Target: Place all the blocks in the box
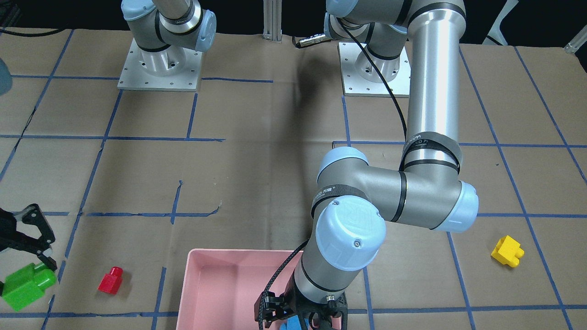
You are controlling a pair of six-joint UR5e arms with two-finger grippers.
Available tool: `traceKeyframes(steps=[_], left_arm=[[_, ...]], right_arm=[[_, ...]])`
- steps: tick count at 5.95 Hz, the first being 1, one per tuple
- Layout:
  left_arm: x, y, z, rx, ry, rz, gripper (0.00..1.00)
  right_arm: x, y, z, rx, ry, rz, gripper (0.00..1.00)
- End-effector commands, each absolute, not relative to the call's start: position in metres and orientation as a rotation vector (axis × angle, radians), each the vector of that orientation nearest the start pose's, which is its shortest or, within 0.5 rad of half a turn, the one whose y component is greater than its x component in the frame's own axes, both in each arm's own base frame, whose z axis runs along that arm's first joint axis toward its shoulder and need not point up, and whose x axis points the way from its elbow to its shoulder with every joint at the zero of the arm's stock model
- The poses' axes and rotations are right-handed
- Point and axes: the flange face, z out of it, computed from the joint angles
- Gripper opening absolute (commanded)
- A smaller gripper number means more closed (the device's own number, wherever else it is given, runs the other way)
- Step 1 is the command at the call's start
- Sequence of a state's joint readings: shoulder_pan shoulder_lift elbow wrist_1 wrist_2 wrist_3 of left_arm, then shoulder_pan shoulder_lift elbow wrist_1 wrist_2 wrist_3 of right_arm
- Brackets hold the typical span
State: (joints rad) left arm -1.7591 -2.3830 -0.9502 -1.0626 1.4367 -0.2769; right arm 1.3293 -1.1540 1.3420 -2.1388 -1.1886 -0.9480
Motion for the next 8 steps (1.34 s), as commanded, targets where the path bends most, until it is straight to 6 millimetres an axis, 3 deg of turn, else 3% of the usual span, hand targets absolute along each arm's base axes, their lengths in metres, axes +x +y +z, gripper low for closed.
traceKeyframes(steps=[1,2,3,4,5,6,7,8], left_arm=[[-0.267,-0.775,0.354,-0.173,3.299,-0.463,1.0],[-0.208,-0.765,0.397,-0.273,3.281,-0.429,1.0],[-0.15,-0.754,0.42,-0.194,3.263,-0.36,1.0],[-0.077,-0.741,0.438,-0.153,3.244,-0.331,1.0],[-0.008,-0.73,0.434,-0.105,3.232,-0.291,1.0],[0.062,-0.716,0.426,-0.06,3.22,-0.269,1.0],[0.138,-0.704,0.411,-0.067,3.213,-0.24,1.0],[0.195,-0.693,0.4,0.06,3.205,-0.225,1.0]], right_arm=[[0.061,-0.728,0.416,-1.215,2.641,-0.783,0.03],[0.105,-0.733,0.41,-1.22,2.607,-0.765,0.03],[0.155,-0.741,0.391,-1.216,2.532,-0.737,0.03],[0.213,-0.742,0.359,-1.27,2.431,-0.678,0.04],[0.246,-0.738,0.344,-1.298,2.363,-0.654,0.04],[0.248,-0.742,0.33,-1.298,2.359,-0.645,0.04],[0.25,-0.745,0.334,-1.313,2.352,-0.68,0.06],[0.254,-0.749,0.346,-1.343,2.347,-0.725,0.77]])
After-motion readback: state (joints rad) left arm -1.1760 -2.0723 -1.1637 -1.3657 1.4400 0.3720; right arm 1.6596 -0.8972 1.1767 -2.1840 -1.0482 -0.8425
